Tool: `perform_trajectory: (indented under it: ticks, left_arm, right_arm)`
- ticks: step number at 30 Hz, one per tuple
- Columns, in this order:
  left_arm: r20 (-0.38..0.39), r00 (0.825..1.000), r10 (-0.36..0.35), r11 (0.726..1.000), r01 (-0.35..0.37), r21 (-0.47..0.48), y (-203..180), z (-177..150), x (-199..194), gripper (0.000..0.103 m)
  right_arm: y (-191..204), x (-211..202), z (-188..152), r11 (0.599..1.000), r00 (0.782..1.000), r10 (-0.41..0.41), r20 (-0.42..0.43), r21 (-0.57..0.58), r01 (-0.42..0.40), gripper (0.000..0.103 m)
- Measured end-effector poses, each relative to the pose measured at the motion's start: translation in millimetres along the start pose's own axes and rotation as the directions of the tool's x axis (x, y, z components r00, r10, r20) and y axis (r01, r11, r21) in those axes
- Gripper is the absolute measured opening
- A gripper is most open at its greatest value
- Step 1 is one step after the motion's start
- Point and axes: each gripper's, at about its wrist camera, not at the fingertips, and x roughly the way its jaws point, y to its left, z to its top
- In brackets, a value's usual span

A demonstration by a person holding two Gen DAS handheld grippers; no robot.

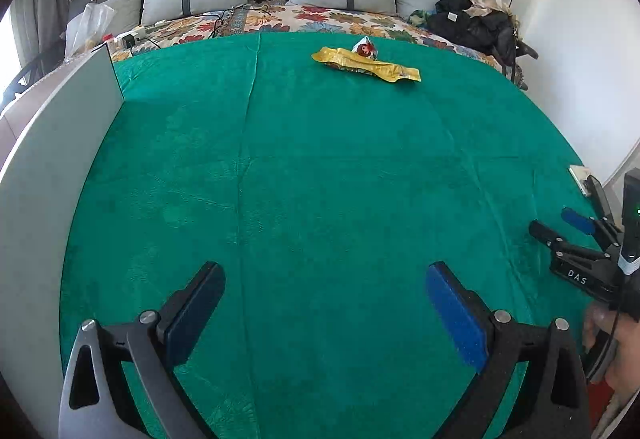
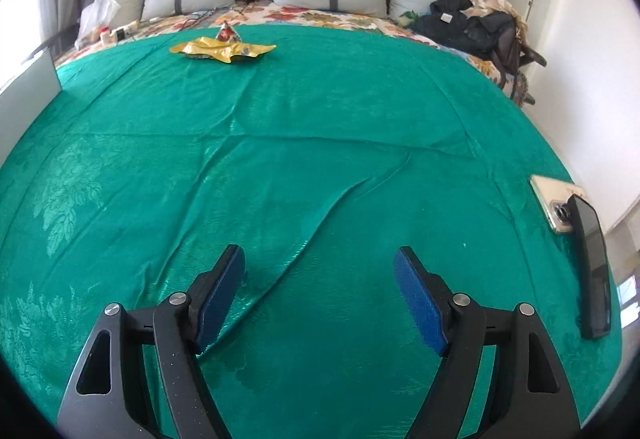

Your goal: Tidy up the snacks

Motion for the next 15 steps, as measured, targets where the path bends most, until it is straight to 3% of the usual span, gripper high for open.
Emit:
perform_trajectory:
  ticks: [6, 9, 15]
  left_arm:
    - [-0.037, 0.998, 0.052, 0.998, -0.052, -0.019, 0, 0, 39, 0.099]
    - [-0.005, 0.995, 0.103, 0.995, -0.102, 0.011, -4, -8, 44, 0.100]
    - [0.004, 0.994, 0.108, 0.994, -0.108, 0.013, -5, -8, 47, 0.103]
  right_arm:
    - [-15, 3, -5, 0.999, 0.999, 0.036, -0.017, 0.038, -0.036, 0.080]
    - [-15, 4, -5, 0.998, 0.999, 0.047, -0.020, 0.035, -0.046, 0.082]
    - [-27, 10, -4, 0.992, 0.995, 0.086, -0.041, 0.095, -0.082, 0.090]
